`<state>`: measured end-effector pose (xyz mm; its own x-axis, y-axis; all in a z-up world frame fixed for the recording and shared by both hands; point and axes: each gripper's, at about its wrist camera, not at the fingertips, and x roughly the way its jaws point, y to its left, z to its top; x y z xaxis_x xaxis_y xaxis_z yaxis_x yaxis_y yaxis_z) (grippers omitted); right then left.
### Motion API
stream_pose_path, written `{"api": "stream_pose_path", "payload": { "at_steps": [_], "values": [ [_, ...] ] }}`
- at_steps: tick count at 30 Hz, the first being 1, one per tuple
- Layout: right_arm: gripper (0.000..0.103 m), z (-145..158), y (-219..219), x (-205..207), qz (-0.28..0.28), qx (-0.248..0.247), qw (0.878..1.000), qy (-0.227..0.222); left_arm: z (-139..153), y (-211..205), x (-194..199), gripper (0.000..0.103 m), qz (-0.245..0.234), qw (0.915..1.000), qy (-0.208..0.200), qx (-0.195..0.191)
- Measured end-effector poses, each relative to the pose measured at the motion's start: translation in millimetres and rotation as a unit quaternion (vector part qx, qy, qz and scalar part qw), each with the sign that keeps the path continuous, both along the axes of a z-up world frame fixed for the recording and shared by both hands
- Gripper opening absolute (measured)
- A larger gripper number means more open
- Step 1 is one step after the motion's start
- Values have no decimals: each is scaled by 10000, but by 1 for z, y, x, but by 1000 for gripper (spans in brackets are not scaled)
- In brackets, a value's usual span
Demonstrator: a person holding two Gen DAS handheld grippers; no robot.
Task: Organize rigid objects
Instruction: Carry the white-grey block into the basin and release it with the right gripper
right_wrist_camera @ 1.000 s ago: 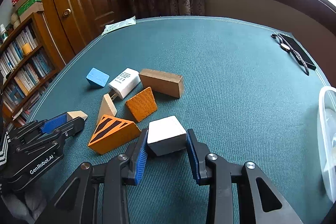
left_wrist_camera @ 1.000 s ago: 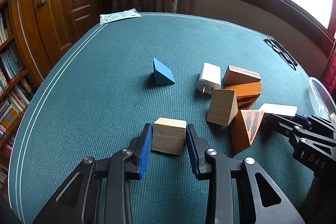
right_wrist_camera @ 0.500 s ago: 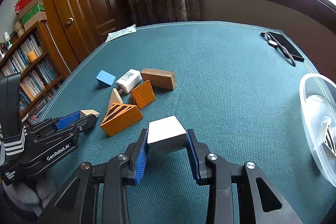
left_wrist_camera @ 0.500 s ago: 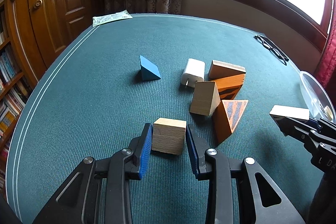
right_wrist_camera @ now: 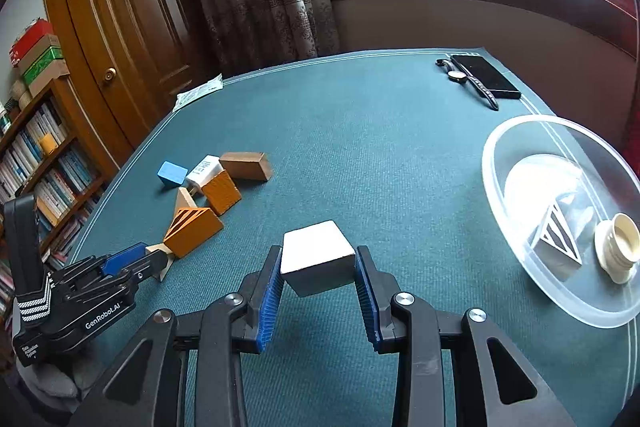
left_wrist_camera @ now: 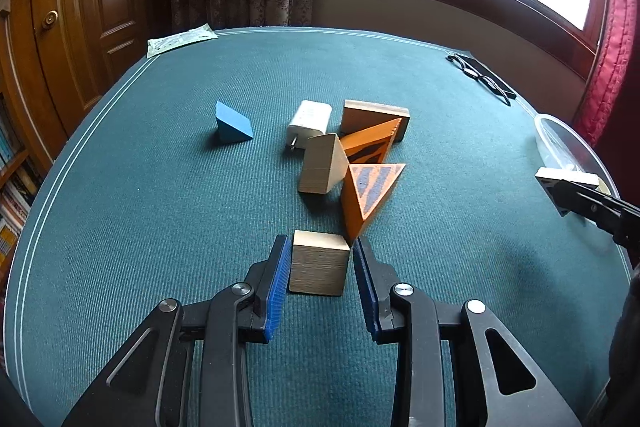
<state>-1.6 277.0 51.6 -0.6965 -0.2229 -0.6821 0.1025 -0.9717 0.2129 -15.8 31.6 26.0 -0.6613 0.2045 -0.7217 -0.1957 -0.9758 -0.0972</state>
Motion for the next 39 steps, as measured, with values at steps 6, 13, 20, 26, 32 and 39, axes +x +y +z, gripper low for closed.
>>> {"api": "stream_pose_path", "payload": {
  "at_steps": [6,13,20,26,32,39],
  "values": [
    [37,7,38,8,-486,-22,9987,119,5,6,6,33,-77,10000,54,24],
    [37,15,80,18,-1154,2,9928,321,11,6,13,33,-92,9999,91,91],
    [37,16,122,24,-1834,83,9823,383,13,7,17,33,-98,9998,123,81],
    [40,8,148,25,-2284,61,9730,316,9,4,15,34,37,10000,40,38],
    [56,4,154,25,-2443,130,9690,341,3,3,11,34,66,9999,-86,30],
    [56,1,152,25,-2414,110,9699,305,1,9,9,39,45,10000,-68,-34]
  ]
}}
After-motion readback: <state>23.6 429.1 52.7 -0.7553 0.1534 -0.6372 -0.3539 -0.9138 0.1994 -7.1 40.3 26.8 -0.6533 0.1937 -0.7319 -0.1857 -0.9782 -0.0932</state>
